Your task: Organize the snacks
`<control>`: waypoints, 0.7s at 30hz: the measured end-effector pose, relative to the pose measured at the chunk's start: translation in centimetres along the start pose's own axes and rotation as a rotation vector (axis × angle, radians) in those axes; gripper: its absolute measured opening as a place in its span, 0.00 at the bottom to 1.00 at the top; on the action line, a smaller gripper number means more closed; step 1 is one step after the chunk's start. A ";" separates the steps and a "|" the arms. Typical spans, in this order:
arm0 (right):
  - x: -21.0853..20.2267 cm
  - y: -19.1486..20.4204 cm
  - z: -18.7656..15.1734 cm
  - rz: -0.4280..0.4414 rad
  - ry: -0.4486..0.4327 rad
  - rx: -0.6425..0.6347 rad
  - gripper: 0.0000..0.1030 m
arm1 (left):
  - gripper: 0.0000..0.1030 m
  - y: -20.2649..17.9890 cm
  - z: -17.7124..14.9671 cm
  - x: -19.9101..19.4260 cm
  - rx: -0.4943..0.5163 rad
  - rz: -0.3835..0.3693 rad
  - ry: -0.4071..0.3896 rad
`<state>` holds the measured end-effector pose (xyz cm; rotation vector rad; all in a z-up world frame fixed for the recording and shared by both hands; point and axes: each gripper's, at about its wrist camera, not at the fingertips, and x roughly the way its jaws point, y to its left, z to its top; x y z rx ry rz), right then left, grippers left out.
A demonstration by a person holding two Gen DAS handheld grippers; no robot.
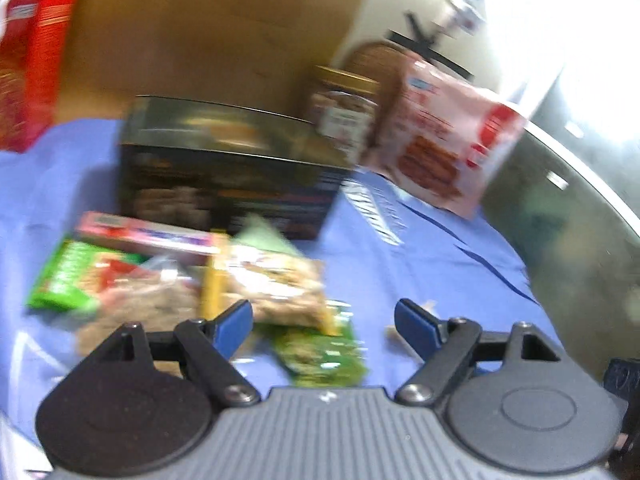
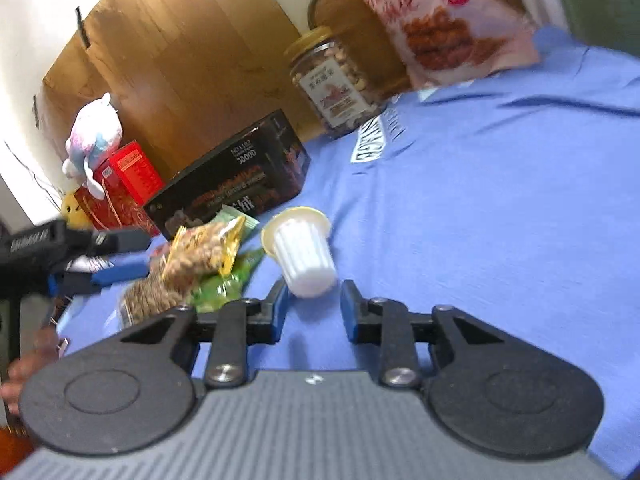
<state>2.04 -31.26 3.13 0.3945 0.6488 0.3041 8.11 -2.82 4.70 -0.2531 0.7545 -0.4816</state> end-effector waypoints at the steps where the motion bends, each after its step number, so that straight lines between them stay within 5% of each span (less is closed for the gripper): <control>1: -0.3 0.2 -0.2 -0.013 -0.002 -0.032 0.32 | 0.78 -0.7 0.1 0.4 0.014 -0.020 0.012; 11: 1.3 1.6 0.9 -0.038 -0.036 -0.214 0.43 | 0.75 -6.2 -0.3 6.2 0.061 -0.068 0.200; 15: 3.9 1.6 1.6 -0.027 0.035 -0.244 0.43 | 0.55 -6.6 -0.7 8.6 0.061 -0.057 0.235; 17: 4.5 1.7 1.4 -0.022 0.037 -0.262 0.34 | 0.45 -6.5 -0.7 8.9 0.062 -0.066 0.221; 21: 4.3 3.1 1.2 -0.019 -0.002 -0.294 0.32 | 0.44 -5.6 0.0 8.0 0.032 -0.089 0.198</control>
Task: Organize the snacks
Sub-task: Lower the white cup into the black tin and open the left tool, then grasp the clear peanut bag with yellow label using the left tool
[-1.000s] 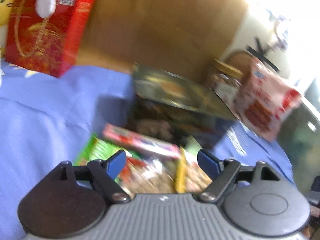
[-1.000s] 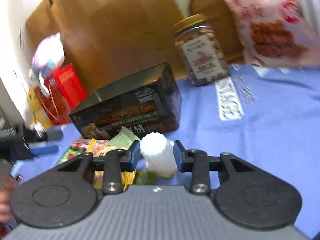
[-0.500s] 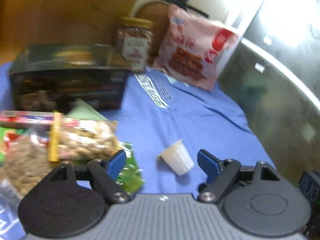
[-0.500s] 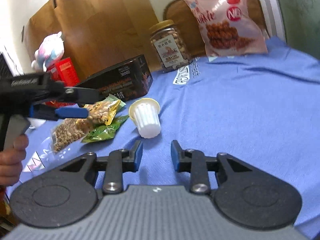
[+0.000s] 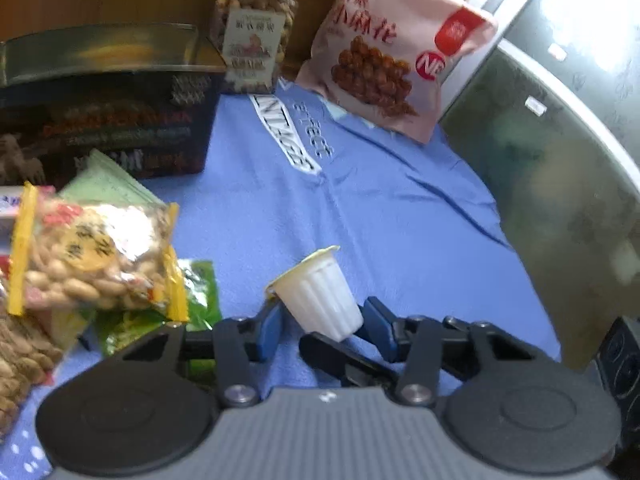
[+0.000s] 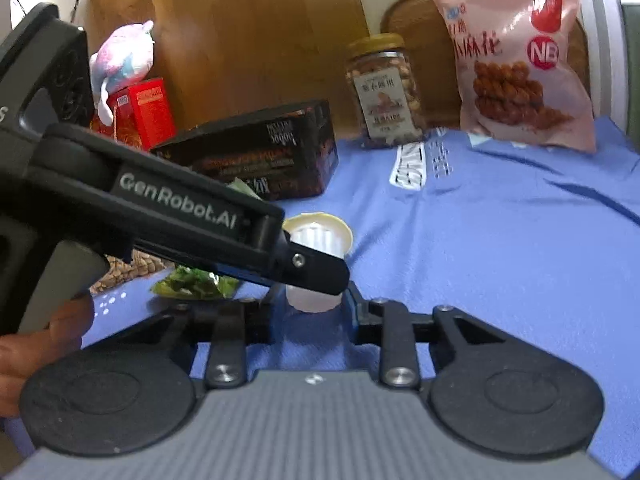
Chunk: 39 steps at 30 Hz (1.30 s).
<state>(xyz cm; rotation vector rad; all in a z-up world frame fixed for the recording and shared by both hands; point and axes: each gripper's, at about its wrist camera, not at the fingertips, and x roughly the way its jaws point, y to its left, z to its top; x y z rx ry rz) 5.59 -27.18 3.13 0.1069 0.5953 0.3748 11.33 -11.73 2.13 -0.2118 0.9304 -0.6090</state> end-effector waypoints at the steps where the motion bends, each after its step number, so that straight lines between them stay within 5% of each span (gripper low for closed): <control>1: -0.1 0.4 0.2 0.000 -0.014 -0.009 0.32 | 0.44 0.1 0.2 -0.6 0.005 0.003 -0.021; 10: 5.0 4.2 7.0 0.064 -0.149 -0.086 0.32 | 0.42 4.5 7.0 -5.7 -0.012 0.074 -0.209; 18: 12.4 7.4 10.5 0.133 -0.132 -0.147 0.40 | 0.52 10.5 11.7 -5.3 -0.078 0.225 -0.277; 22: 10.4 7.6 10.0 0.127 -0.156 -0.141 0.40 | 0.56 11.7 10.9 -6.4 -0.094 0.219 -0.305; 30: 6.4 2.9 6.3 0.127 -0.073 0.125 0.40 | 0.63 12.2 6.3 -10.7 -0.105 0.187 -0.374; 33: 6.2 2.4 4.4 0.142 -0.022 0.190 0.40 | 0.64 11.8 4.5 -11.0 -0.119 0.133 -0.331; 39: 6.3 4.2 3.2 0.161 0.036 0.150 0.49 | 0.63 10.7 2.2 -7.6 -0.077 0.163 -0.197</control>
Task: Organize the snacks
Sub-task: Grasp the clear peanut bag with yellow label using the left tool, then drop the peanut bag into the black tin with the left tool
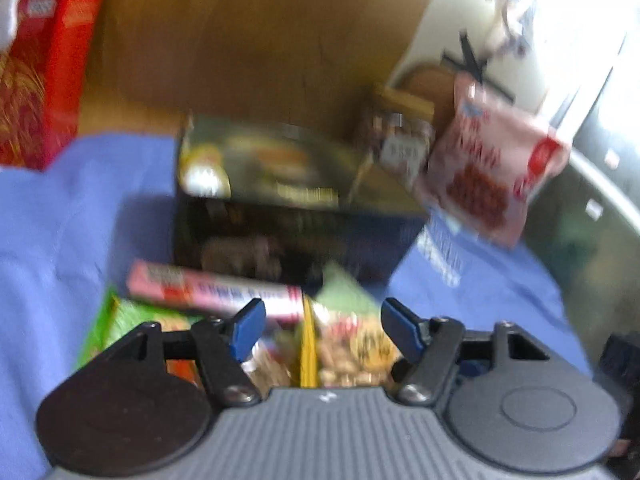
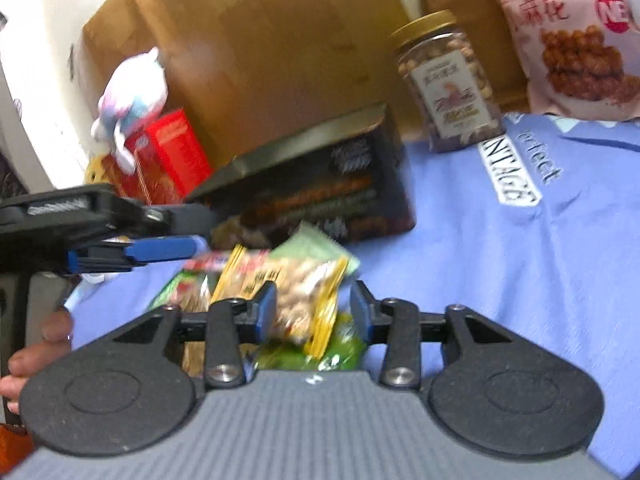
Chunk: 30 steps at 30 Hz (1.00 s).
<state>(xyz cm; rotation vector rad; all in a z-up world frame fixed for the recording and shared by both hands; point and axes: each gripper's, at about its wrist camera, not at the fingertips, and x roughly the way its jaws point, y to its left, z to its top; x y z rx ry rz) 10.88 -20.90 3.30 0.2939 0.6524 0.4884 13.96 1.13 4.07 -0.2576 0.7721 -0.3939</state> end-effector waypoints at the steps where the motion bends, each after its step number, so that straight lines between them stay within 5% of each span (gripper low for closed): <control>1: -0.1 0.4 -0.2 -0.009 0.003 -0.017 0.49 | 0.60 -0.2 -0.5 0.9 0.002 0.012 0.035; 3: -0.4 0.8 -0.5 -0.012 0.007 -0.030 0.44 | 0.45 -0.5 -1.3 1.2 -0.004 0.001 0.047; 6: -0.9 1.3 -0.8 -0.025 0.004 -0.058 0.40 | 0.37 -2.0 -1.8 0.5 0.016 -0.019 0.051; 16: -3.0 3.0 -0.1 -0.014 -0.112 -0.095 0.32 | 0.35 -2.9 -1.0 -3.4 0.008 -0.036 -0.055; 23: -0.7 3.8 4.0 -0.014 -0.210 -0.171 0.32 | 0.35 -2.3 4.1 -4.1 0.037 -0.014 -0.163; 30: 4.0 2.7 8.2 -0.028 -0.218 -0.218 0.32 | 0.36 -0.5 9.0 -0.4 0.001 0.004 -0.174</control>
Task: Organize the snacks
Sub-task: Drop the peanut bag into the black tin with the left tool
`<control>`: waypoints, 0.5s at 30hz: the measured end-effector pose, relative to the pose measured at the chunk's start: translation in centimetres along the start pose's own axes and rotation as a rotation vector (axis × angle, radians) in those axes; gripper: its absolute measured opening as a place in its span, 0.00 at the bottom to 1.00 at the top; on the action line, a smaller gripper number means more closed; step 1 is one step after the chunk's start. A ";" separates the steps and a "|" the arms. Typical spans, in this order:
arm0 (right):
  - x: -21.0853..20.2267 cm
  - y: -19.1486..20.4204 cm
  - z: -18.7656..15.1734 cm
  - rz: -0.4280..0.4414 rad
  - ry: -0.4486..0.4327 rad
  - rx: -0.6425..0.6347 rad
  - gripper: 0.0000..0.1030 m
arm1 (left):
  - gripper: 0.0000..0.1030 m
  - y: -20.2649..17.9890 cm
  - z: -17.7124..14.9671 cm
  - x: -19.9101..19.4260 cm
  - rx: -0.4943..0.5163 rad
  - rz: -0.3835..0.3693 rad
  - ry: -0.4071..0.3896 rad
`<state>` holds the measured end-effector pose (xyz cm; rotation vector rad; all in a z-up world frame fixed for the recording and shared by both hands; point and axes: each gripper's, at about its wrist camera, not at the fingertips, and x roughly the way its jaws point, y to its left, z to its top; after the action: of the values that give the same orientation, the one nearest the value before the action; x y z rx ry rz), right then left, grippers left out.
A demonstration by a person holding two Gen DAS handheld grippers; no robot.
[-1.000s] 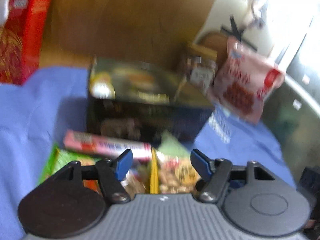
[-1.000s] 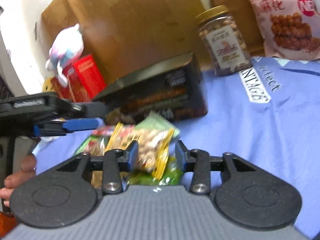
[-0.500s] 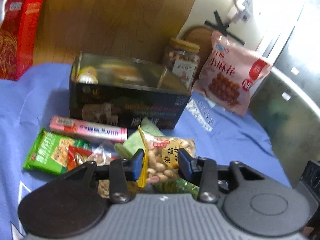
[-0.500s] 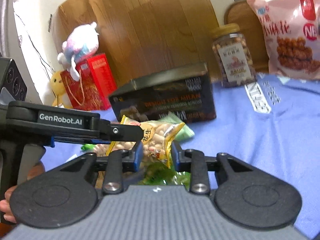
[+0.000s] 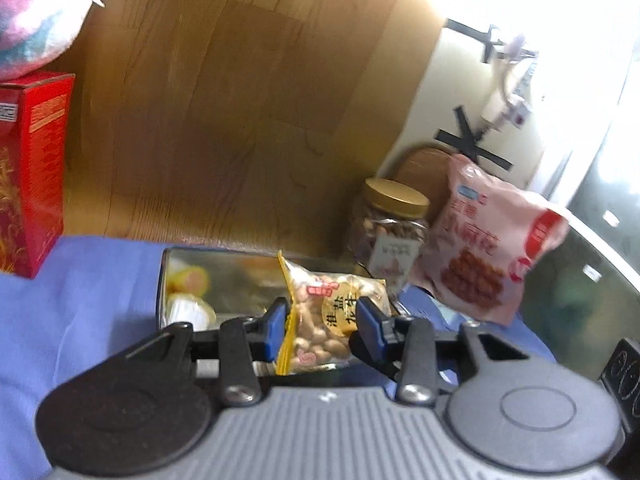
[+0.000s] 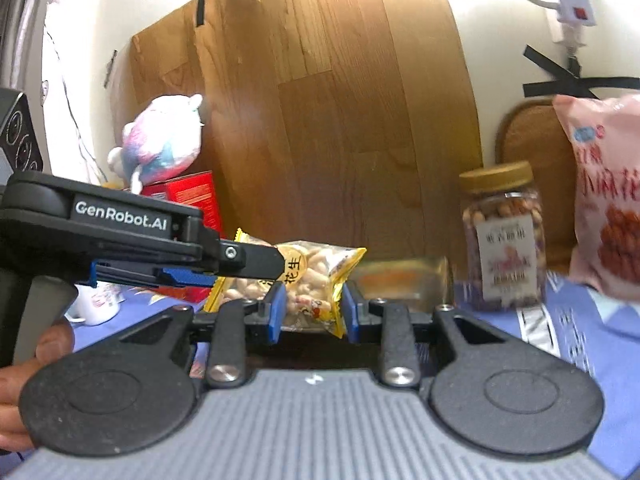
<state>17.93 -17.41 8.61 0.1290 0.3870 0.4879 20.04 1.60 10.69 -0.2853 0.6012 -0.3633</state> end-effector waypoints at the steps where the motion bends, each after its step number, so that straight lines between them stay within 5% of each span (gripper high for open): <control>1: 0.9 -0.4 0.2 0.000 0.010 0.004 0.34 | 0.36 0.3 0.1 0.6 -0.002 0.009 0.003; 5: 3.0 -0.7 0.0 -0.010 0.038 -0.005 0.38 | 0.48 1.1 0.3 3.4 0.015 0.099 0.014; 8: 2.1 -0.7 -0.2 -0.009 0.023 -0.003 0.38 | 0.48 1.8 0.2 3.9 -0.001 0.115 0.026; 15: -2.8 -1.7 -1.6 0.049 0.017 0.157 0.38 | 0.57 3.9 -1.6 -1.7 -0.050 0.091 -0.045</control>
<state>15.72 -20.23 7.70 0.2863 0.4396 0.5066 18.69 5.52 8.85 -0.3123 0.5777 -0.2534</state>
